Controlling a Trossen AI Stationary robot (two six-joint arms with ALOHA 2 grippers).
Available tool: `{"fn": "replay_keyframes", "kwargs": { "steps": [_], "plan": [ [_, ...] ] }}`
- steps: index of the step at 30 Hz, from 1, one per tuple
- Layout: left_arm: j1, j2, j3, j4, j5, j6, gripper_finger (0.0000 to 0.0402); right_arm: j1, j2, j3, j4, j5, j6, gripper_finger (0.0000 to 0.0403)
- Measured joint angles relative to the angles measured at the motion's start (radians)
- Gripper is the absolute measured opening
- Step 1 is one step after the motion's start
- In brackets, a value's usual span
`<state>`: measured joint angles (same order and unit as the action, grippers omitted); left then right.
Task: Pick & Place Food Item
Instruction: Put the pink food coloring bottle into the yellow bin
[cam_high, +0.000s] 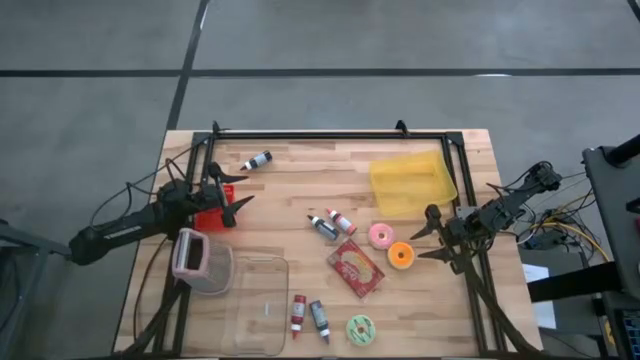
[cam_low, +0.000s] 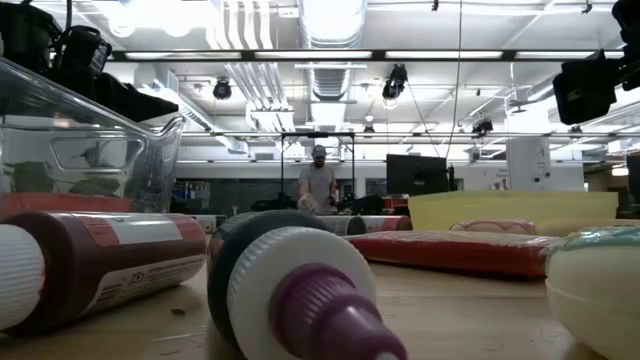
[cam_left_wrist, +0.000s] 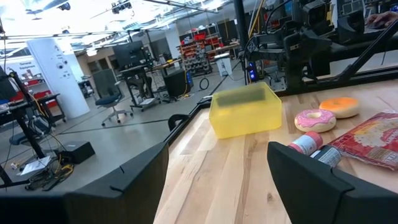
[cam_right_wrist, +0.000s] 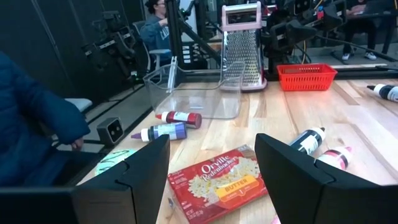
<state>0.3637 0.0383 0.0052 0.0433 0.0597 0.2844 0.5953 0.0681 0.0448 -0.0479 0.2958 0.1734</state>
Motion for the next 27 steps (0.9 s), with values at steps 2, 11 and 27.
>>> {"fn": "replay_keyframes", "kwargs": {
  "steps": [2, 11, 27],
  "plan": [
    [0.0, 0.0, 0.0, 0.0, 0.0, 0.0, 0.0278, 0.0, 0.0, 0.0, 0.0, 0.0, -0.001, 0.0233],
    [0.0, 0.0, 0.0, 0.0, 0.0, 0.0, 0.0278, 0.0, 0.0, 0.0, 0.004, 0.0, 0.047, 0.0233],
    [0.0, 0.0, 0.0, 0.0, -0.001, 0.0, 0.0278, 0.0, 0.0, 0.0, 0.122, 0.017, -0.129, 0.0233]
  ]
}}
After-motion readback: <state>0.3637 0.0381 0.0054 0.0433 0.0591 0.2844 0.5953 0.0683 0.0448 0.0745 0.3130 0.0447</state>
